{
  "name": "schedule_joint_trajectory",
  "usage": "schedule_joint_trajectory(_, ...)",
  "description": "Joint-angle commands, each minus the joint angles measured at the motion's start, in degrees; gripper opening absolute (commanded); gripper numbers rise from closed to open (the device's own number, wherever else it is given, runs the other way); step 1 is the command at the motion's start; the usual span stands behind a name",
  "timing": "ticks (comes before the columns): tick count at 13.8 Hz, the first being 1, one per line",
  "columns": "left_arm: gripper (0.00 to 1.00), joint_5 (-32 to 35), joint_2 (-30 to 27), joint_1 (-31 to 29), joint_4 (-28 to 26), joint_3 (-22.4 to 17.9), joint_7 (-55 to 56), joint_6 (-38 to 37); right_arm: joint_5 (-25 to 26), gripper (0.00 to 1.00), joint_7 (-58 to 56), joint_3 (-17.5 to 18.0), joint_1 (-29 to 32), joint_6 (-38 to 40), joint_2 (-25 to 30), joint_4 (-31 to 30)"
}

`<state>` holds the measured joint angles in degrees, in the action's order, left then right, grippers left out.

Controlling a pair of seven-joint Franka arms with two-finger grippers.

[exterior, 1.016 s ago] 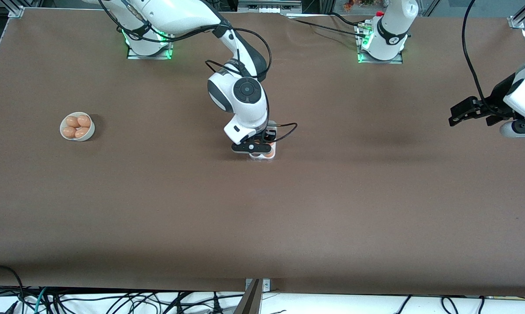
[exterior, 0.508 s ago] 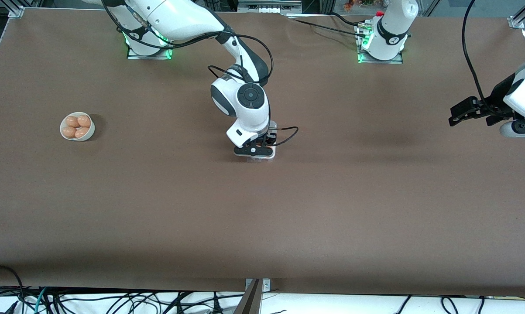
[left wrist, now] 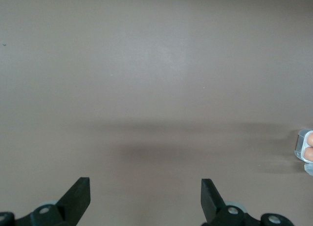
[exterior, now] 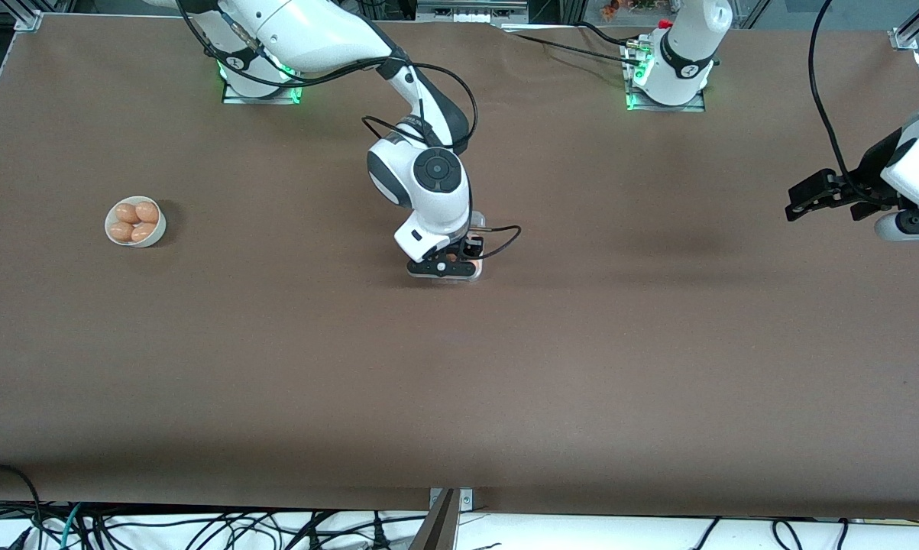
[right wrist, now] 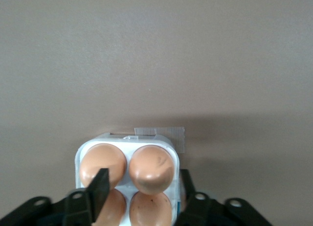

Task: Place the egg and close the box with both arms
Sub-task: 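Lower the egg into the empty slot and open the right gripper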

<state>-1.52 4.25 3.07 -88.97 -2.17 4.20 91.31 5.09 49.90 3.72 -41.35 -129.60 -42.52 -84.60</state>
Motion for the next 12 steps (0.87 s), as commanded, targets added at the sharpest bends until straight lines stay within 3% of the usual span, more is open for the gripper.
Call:
schedule_joint_trajectory(1, 1.0, -0.5, 0.67, -0.26, 1.61, 0.06, 0.11, -1.13, 0.8, 1.0, 0.81, 0.15, 0.04, 1.1, -0.98, 2.51)
schedule_joint_trajectory(6, 1.0, -0.59, 1.19, -0.17, 1.61, 0.15, 0.2, -1.13, 0.97, 1.0, -0.16, -0.2, 2.14, 2.5, 0.24, 2.77)
schedule_joint_trajectory(12, 1.0, -0.76, 1.28, -0.08, 1.61, 0.32, 0.28, -1.13, 0.27, 1.0, -7.79, -0.2, 9.43, 6.63, 4.28, 2.78)
